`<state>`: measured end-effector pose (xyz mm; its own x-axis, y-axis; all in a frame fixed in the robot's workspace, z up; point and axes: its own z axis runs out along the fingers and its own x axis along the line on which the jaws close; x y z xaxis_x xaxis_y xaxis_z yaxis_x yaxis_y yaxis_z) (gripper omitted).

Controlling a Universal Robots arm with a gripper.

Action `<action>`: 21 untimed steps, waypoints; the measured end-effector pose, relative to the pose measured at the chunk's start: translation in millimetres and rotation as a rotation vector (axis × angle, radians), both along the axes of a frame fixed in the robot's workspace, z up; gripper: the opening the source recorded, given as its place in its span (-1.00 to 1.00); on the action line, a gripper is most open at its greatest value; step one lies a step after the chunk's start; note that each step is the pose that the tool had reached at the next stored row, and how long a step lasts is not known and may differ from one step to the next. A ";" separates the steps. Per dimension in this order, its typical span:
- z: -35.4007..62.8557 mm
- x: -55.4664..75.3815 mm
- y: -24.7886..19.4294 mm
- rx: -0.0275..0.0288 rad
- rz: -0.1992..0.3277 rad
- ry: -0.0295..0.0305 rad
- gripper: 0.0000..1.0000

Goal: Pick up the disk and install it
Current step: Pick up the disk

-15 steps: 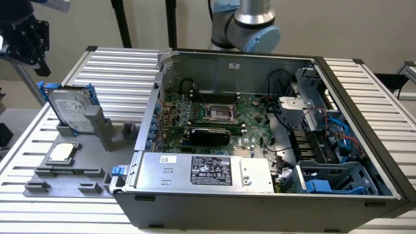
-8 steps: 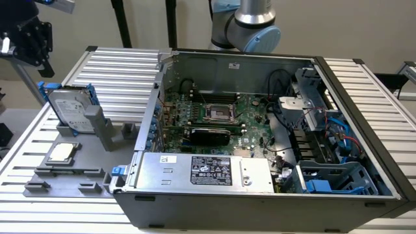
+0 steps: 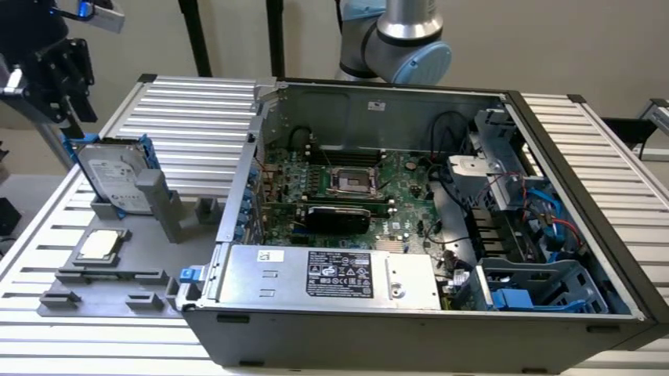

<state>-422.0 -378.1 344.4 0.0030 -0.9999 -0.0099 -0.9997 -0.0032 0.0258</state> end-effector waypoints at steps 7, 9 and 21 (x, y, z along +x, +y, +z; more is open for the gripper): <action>-12.8 0.0 0.0 0.0009 0.000 0.0000 0.30; -16.3 0.0 0.0 0.0009 0.000 0.0001 0.43; -38.2 -1.6 0.0 0.0009 -0.028 0.0000 0.43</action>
